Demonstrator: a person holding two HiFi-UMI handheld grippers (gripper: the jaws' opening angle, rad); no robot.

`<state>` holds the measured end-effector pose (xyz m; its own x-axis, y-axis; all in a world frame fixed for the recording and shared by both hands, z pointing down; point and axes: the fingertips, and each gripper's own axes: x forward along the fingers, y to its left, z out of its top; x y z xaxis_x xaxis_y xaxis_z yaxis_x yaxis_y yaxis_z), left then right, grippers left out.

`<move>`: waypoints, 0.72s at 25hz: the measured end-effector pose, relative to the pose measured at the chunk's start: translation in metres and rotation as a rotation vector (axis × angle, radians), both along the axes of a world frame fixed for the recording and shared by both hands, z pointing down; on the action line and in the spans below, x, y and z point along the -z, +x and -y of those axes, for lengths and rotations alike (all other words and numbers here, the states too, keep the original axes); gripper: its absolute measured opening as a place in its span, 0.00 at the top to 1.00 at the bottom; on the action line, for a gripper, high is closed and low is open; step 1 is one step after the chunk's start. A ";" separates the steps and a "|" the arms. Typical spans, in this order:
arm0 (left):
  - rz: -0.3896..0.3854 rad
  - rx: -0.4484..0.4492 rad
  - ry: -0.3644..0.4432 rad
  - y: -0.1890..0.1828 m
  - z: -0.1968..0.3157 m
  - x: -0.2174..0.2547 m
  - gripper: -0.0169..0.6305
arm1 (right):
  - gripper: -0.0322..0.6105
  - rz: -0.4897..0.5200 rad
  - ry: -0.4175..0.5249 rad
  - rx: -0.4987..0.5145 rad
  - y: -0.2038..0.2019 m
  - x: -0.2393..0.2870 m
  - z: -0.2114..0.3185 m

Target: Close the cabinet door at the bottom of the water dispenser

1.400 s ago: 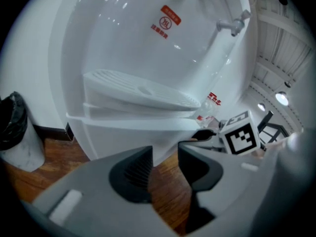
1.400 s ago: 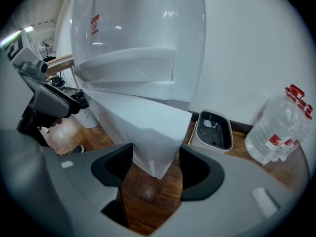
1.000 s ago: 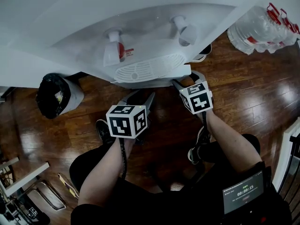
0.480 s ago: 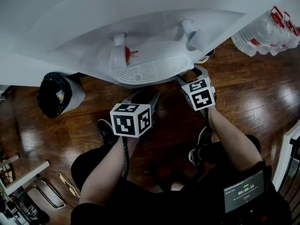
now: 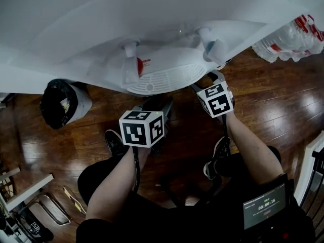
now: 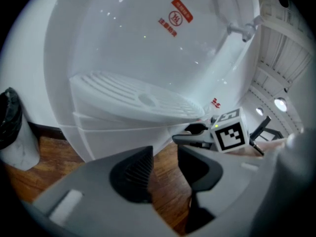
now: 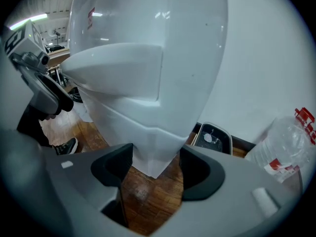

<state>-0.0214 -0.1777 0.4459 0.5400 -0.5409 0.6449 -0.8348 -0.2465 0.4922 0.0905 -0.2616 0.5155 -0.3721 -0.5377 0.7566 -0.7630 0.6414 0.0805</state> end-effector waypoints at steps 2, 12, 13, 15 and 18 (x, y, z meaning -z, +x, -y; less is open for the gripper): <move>-0.011 -0.009 0.001 0.005 0.001 0.003 0.70 | 0.49 0.005 -0.017 -0.032 0.001 0.001 0.001; -0.057 0.013 0.093 0.006 -0.013 0.039 0.75 | 0.94 0.230 -0.019 -0.193 0.000 0.058 -0.039; -0.063 0.017 0.110 0.005 -0.018 0.046 0.76 | 0.94 0.268 -0.001 -0.175 -0.007 0.071 -0.048; -0.070 0.013 0.149 0.005 -0.032 0.061 0.76 | 0.94 0.323 0.048 -0.125 -0.022 0.096 -0.068; -0.071 -0.015 0.209 0.010 -0.052 0.080 0.76 | 0.94 0.352 0.132 -0.067 -0.036 0.124 -0.098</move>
<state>-0.0109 -0.1252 0.3663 0.5890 -0.6504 0.4796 -0.7953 -0.3610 0.4870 0.0543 -0.1638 0.3918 -0.5576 -0.6543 0.5109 -0.7987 0.5905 -0.1155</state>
